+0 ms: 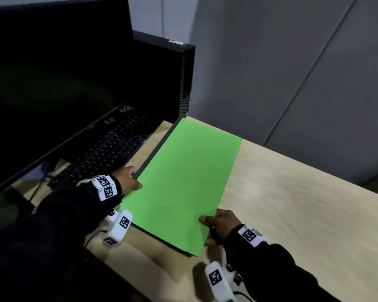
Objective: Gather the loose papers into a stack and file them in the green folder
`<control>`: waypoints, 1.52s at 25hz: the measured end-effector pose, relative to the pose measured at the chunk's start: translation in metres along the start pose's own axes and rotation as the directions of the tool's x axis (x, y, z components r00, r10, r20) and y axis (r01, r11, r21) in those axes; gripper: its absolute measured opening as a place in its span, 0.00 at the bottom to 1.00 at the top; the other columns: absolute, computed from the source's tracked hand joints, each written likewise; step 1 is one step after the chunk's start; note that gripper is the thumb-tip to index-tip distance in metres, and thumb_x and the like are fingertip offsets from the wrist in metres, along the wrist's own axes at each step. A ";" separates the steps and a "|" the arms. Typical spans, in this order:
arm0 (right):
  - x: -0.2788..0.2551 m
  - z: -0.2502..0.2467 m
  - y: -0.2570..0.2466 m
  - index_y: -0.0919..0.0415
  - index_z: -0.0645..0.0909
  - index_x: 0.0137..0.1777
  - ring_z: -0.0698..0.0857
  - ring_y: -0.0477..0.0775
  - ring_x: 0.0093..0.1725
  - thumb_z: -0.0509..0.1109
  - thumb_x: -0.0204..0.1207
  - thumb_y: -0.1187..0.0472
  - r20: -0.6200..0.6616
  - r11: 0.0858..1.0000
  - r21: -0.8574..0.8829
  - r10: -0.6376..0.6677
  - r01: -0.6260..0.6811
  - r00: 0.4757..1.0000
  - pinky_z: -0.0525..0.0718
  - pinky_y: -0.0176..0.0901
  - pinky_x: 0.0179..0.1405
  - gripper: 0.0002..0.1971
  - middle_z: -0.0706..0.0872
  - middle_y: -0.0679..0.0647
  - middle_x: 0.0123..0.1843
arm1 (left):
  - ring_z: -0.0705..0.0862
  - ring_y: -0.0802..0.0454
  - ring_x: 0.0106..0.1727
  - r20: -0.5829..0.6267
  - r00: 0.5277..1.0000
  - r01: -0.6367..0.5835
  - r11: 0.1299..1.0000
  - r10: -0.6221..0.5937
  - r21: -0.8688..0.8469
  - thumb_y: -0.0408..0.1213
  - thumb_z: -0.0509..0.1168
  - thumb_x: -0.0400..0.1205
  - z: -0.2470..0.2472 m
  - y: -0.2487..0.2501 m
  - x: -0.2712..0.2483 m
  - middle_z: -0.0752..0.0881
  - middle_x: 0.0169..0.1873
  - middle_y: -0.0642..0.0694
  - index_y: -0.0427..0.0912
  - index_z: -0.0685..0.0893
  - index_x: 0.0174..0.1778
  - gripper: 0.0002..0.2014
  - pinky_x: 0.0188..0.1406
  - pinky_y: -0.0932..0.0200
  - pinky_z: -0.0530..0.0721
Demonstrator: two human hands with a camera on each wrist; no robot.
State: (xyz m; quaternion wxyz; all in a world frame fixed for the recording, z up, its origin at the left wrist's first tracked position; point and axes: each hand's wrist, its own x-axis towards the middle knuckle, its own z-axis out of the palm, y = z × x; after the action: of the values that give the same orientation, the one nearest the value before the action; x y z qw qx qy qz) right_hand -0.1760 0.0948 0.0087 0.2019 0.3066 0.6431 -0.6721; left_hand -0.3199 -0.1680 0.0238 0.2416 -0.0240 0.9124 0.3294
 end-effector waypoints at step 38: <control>0.069 0.051 -0.026 0.61 0.82 0.39 0.80 0.52 0.32 0.70 0.63 0.32 -0.114 0.461 -0.884 -0.060 -0.074 0.992 0.76 0.39 0.34 0.28 0.80 0.52 0.30 | 0.68 0.41 0.67 -0.145 0.981 -0.019 0.812 0.127 0.584 0.36 0.65 0.78 0.001 -0.022 0.029 0.67 0.67 0.42 0.56 0.68 0.77 0.30 0.59 0.47 0.80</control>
State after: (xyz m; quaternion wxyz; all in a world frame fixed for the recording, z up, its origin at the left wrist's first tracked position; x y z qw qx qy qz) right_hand -0.2520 0.0553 -0.0191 0.2927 0.2025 0.9087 -0.2184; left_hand -0.3402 -0.1811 -0.0029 0.1426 0.0569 0.9873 0.0416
